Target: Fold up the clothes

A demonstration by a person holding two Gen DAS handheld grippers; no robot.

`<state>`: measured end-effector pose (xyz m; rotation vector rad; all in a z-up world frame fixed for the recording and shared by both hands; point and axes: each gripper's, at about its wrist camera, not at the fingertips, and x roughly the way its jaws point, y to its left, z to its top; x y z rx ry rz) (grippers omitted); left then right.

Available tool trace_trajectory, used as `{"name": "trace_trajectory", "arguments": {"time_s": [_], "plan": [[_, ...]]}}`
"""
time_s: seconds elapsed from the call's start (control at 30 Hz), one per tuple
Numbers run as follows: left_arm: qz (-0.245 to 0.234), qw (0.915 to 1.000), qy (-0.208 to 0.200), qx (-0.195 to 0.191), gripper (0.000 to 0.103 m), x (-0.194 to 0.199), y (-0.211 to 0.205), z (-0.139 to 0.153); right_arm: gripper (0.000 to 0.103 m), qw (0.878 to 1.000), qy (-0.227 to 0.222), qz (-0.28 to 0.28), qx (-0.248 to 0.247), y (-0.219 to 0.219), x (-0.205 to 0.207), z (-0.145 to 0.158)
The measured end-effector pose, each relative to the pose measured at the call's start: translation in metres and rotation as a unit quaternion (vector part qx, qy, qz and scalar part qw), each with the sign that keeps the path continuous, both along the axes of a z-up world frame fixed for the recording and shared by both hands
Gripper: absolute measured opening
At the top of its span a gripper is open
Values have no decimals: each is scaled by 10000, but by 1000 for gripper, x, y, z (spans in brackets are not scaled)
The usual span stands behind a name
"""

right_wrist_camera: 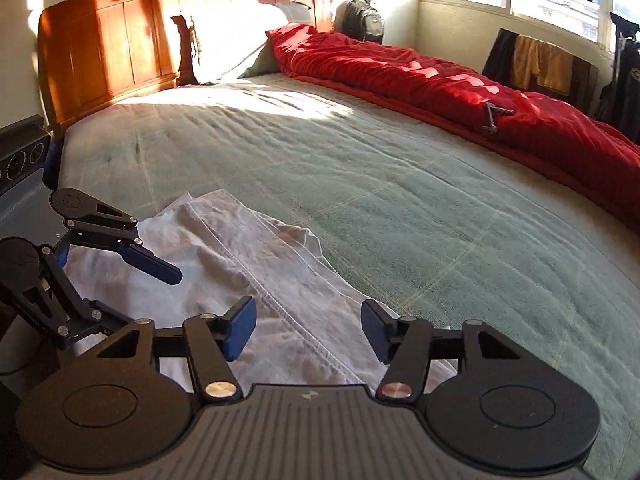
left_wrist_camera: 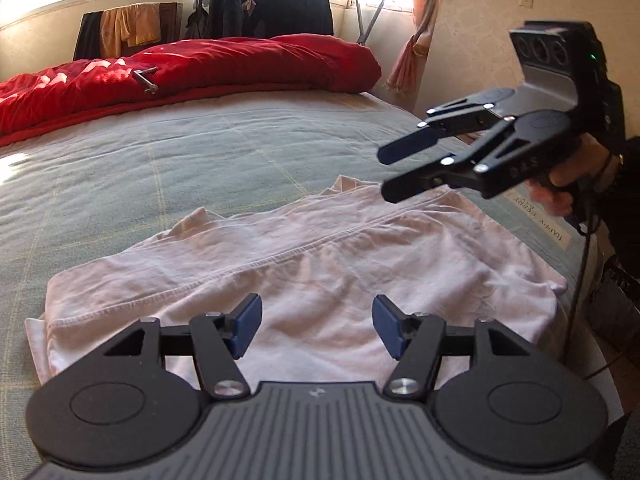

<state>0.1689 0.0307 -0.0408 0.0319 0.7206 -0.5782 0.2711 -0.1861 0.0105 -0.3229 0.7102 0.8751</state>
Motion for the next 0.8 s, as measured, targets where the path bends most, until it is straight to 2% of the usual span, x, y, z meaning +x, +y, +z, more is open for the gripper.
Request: {"name": "trace_trajectory", "arguments": {"time_s": [0.03, 0.1, 0.13, 0.27, 0.43, 0.67, 0.8], "plan": [[33, 10000, 70, -31, 62, 0, 1, -4, 52, 9998, 96, 168, -62, 8, 10, -4], [109, 9997, 211, -87, 62, 2, 4, -12, 37, 9979, 342, 498, -234, 22, 31, -17], [137, 9995, 262, -110, 62, 3, 7, -15, 36, 9962, 460, 659, -324, 30, 41, -24], [95, 9991, 335, -259, 62, 6, 16, -20, 37, 9903, 744, 1036, -552, 44, 70, -45], [19, 9986, 349, -404, 62, 8, 21, -24, 38, 9847, 916, 1391, -511, 41, 89, -50], [-14, 9974, 384, -608, 63, 12, 26, -28, 40, 9721, 1734, 1561, -223, 19, 115, -57], [-54, 9974, 364, -618, 64, 13, 27, -29, 47, 9662, 2114, 1475, 22, -1, 121, -59]]}}
